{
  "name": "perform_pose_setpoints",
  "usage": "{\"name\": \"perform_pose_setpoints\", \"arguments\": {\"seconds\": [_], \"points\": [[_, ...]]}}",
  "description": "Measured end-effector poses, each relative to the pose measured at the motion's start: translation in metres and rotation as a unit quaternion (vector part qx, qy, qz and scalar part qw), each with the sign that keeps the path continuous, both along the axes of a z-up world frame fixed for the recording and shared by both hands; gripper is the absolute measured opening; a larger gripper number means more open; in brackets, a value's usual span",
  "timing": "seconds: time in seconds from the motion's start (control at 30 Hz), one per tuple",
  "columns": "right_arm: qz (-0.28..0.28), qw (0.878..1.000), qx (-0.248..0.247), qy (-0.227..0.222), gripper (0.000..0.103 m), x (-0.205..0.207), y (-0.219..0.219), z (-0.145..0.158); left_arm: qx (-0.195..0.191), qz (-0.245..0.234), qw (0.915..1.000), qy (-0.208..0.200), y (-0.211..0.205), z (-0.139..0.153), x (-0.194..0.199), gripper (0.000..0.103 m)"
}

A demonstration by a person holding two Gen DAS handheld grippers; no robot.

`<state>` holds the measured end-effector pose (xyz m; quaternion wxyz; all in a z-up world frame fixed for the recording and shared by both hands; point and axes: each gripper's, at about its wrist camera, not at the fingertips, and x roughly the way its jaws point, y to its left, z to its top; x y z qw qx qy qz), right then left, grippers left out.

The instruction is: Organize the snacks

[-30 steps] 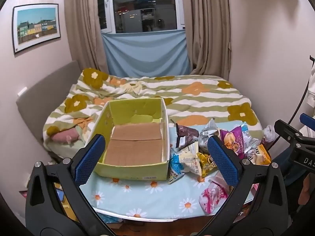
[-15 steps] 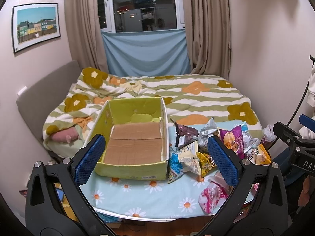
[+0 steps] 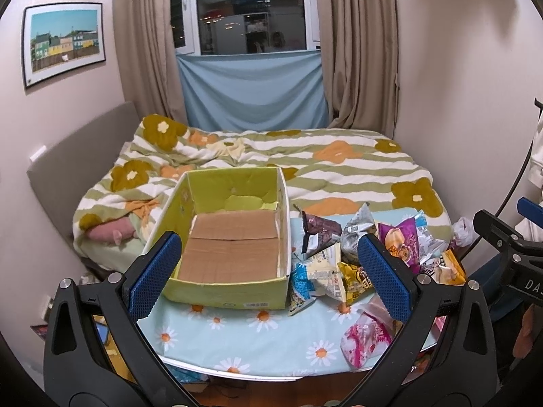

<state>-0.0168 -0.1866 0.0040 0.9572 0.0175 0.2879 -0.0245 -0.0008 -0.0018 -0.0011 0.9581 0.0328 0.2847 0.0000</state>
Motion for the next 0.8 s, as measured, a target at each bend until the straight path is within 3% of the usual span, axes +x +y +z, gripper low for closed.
{"name": "perform_pose_setpoints", "arguments": {"seconds": [0.8], "points": [[0.004, 1.000, 0.002, 0.003, 0.103, 0.0026, -0.0029, 0.0022, -0.001, 0.001, 1.0000, -0.001, -0.0005, -0.0011, -0.0008, 0.103]]}}
